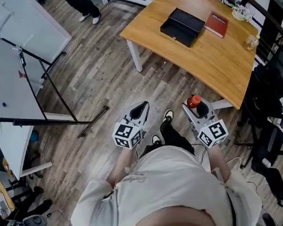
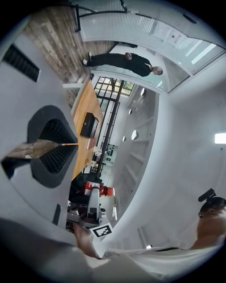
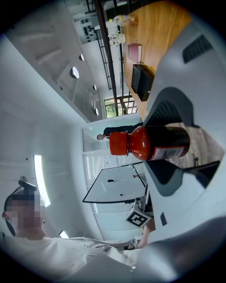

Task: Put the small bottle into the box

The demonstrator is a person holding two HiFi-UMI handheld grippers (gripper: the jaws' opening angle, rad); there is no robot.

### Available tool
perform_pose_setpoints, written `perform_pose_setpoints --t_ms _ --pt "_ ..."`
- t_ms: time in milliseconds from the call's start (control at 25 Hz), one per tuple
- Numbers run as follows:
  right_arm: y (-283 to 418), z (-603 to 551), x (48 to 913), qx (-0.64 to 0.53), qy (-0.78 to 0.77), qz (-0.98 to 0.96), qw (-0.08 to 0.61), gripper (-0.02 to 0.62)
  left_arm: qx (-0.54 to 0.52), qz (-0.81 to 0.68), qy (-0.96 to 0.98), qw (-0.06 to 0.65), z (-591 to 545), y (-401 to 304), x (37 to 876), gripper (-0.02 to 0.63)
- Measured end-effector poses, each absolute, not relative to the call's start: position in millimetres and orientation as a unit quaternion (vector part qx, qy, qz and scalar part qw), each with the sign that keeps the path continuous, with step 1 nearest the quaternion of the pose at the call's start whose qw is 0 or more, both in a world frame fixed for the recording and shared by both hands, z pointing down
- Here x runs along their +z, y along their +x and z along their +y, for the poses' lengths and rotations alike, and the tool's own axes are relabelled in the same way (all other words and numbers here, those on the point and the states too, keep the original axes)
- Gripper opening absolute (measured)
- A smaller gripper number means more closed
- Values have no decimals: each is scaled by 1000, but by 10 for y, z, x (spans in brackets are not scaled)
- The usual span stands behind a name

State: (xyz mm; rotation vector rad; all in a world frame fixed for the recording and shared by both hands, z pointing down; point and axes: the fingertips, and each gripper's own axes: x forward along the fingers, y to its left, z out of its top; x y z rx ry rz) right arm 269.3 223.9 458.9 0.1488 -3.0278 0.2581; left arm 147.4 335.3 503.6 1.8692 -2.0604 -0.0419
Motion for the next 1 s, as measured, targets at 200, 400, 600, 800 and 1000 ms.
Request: perform_pose_setpoints --t_ms 200,400,600,800,1000 --pt "2267 1828 4523 75 53 -995 28 217 19 -732 658 177 3131 1108 4873 20" --pt "2030 1361 4492 66 65 -996 13 216 33 -714 679 166 2556 935 4687 20" --pt "1926 944 4505 66 68 -995 16 216 22 -708 685 171 2042 741 4571 20" --pt "1851 505 4728 79 83 -993 39 216 31 -713 680 166 1701 542 4517 20" --pt "1701 276 4814 84 76 -993 41 216 26 -724 667 173 1505 388 4567 20"
